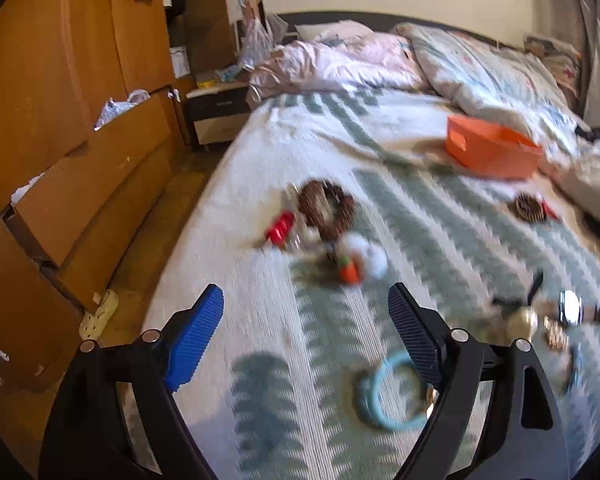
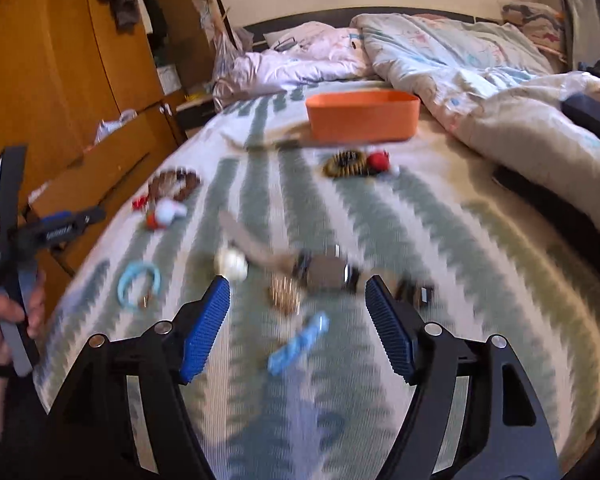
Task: Organize jewelry
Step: 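Move the left tool over the light blue ring while the right tool approaches the blue bunny clip, then grasp the light blue ring with the left tool while the right tool grasps the blue bunny clip, then carry the ring with the left tool while the right tool carries the clip toward the basket, then open the left tool onto the jewelry pile while the right tool releases the clip beside the Santa hat, then move the left tool over the white bulb ornament while the right tool approaches the wristwatch, then grasp the white bulb ornament with the left tool while the right tool grasps the watch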
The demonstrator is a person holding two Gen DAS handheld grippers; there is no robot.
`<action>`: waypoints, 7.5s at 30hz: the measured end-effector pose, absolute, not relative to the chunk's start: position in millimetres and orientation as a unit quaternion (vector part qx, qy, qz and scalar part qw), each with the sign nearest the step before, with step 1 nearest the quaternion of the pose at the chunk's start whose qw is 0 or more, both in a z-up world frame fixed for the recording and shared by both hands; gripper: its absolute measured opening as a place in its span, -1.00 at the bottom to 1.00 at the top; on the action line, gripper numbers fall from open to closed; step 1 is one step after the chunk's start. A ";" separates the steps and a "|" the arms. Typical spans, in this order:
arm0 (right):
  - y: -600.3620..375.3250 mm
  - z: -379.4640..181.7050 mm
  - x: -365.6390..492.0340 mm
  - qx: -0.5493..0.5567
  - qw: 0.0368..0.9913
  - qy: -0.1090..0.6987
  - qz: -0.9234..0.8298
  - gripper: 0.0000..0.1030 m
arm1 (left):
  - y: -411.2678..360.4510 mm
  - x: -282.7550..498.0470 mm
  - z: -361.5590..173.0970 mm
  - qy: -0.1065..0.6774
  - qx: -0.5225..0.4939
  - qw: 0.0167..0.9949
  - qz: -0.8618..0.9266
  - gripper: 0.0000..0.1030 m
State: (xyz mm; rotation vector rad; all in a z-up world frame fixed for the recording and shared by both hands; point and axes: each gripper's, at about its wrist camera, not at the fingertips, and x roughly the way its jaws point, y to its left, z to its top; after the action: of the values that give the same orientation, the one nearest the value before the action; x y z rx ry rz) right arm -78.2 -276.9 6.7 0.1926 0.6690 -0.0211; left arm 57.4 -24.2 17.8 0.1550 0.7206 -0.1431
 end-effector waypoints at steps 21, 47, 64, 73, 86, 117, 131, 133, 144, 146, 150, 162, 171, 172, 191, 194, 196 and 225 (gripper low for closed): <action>-253.7 -34.3 -57.4 0.081 0.911 0.400 -0.051 0.42 | -33.1 40.1 -31.2 0.394 0.103 0.913 -0.027 0.62; -258.0 -45.0 -56.4 0.076 0.903 0.417 -0.064 -0.36 | -48.3 48.2 -54.7 0.438 0.126 0.888 -0.052 0.57; -269.2 -29.8 -72.4 0.120 0.915 0.384 -0.044 -0.75 | -36.0 49.9 -45.1 0.446 0.065 0.888 -0.092 -0.77; -277.1 -13.3 -80.6 0.136 0.929 0.341 -0.044 -0.75 | -25.6 49.0 -27.4 0.431 0.033 0.897 -0.098 -0.76; -301.7 32.5 -24.8 0.140 0.941 0.308 -0.020 -0.75 | -20.3 78.3 15.7 0.377 0.022 0.923 -0.073 -0.76; -367.6 -7.2 148.4 0.124 0.914 0.381 -0.059 -0.59 | -41.1 191.8 2.2 0.396 0.078 0.914 -0.047 -0.49; -380.5 24.0 88.3 0.107 0.934 0.332 -0.082 0.34 | -38.8 150.0 44.2 0.317 0.059 0.946 -0.031 0.52; -376.9 26.2 78.6 0.102 0.935 0.329 -0.081 0.38 | -42.6 136.4 46.8 0.307 0.064 0.949 -0.035 0.55; -310.7 35.1 20.8 -0.010 0.935 0.353 -0.030 0.46 | -74.6 70.0 23.7 0.348 0.071 0.927 -0.117 0.70; -304.0 32.7 7.3 -0.012 0.933 0.359 -0.019 0.46 | -84.9 61.3 19.2 0.347 0.079 0.926 -0.124 0.70; -297.1 16.5 -16.6 -0.017 0.921 0.388 -0.028 0.46 | -103.9 45.0 6.1 0.359 0.092 0.918 -0.139 0.70; -284.7 -9.9 -19.0 -0.064 0.898 0.435 -0.023 0.47 | -134.9 32.4 -18.3 0.386 0.106 0.902 -0.161 0.70; -293.3 -23.5 -4.6 -0.085 0.888 0.450 -0.026 0.47 | -157.9 33.7 -28.1 0.384 0.127 0.896 -0.185 0.70; -293.5 -25.4 -2.9 -0.087 0.887 0.453 -0.026 0.47 | -160.2 34.7 -29.5 0.386 0.129 0.894 -0.187 0.70; -289.5 -45.7 22.6 -0.121 0.878 0.462 -0.016 0.63 | -176.2 55.8 -52.2 0.429 0.141 0.872 -0.190 0.80; -288.2 -46.3 25.8 -0.120 0.880 0.459 -0.014 0.62 | -172.6 63.7 -54.6 0.441 0.125 0.866 -0.198 0.83; -286.3 -46.2 26.8 -0.120 0.882 0.456 -0.013 0.62 | -170.0 67.3 -55.5 0.446 0.113 0.864 -0.202 0.85; -325.1 -6.5 3.0 0.082 0.910 0.403 0.053 -0.19 | -145.1 73.6 -41.1 0.452 0.059 0.856 -0.243 -0.35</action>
State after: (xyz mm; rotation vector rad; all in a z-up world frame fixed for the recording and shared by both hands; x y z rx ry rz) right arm 3.0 -325.1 -6.5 0.1681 0.8311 0.1101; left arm 73.6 -145.1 -41.1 0.1247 0.9505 -0.5100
